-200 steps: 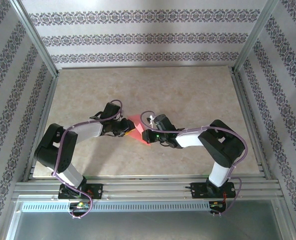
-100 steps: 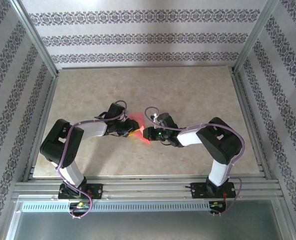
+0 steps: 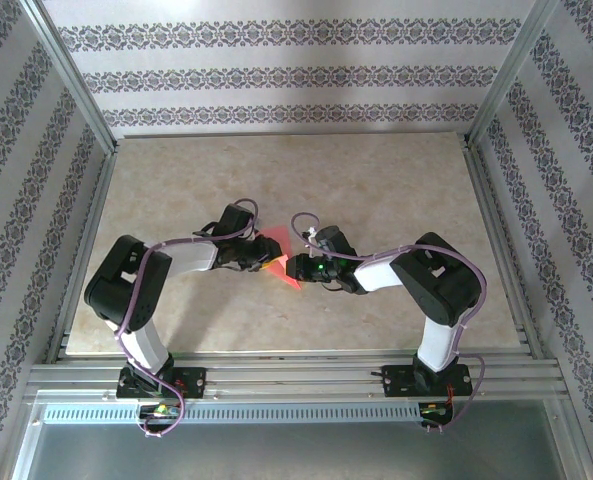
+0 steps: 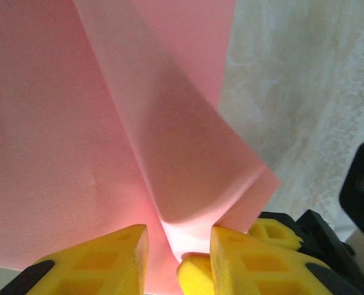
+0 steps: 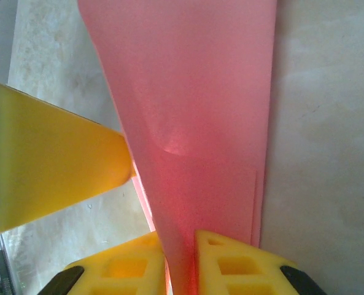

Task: Fold a paper plane with a square sheet of paper (pick it up from the middle)

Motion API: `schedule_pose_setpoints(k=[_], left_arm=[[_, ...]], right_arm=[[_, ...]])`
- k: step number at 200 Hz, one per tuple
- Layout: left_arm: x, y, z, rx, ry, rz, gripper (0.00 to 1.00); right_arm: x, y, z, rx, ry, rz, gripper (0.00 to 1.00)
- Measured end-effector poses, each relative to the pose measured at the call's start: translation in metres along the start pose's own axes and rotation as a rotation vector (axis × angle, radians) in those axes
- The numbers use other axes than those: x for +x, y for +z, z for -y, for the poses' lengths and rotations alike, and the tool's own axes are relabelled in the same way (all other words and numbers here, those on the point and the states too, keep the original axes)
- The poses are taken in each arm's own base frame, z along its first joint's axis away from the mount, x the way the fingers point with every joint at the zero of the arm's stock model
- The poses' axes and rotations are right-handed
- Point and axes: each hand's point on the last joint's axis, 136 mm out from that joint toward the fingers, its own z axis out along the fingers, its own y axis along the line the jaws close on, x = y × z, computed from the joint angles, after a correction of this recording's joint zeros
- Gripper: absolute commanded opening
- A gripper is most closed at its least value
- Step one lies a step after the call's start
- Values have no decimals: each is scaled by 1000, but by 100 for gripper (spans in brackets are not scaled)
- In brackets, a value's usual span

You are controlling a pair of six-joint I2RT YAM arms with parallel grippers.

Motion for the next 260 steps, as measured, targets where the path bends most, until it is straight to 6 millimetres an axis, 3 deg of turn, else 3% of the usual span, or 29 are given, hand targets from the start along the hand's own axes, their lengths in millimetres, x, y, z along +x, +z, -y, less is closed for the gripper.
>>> schedule_pose_setpoints(k=[42, 158, 260], left_arm=[[-1, 8, -10, -33, -8, -7, 38], [-2, 7, -10, -70, 37, -9, 44], [0, 10, -7, -121, 85, -42, 52]], right_arm=[[0, 0, 0, -10, 16, -4, 22], [0, -10, 1, -40, 44, -26, 30], [4, -12, 6, -32, 71, -54, 18]])
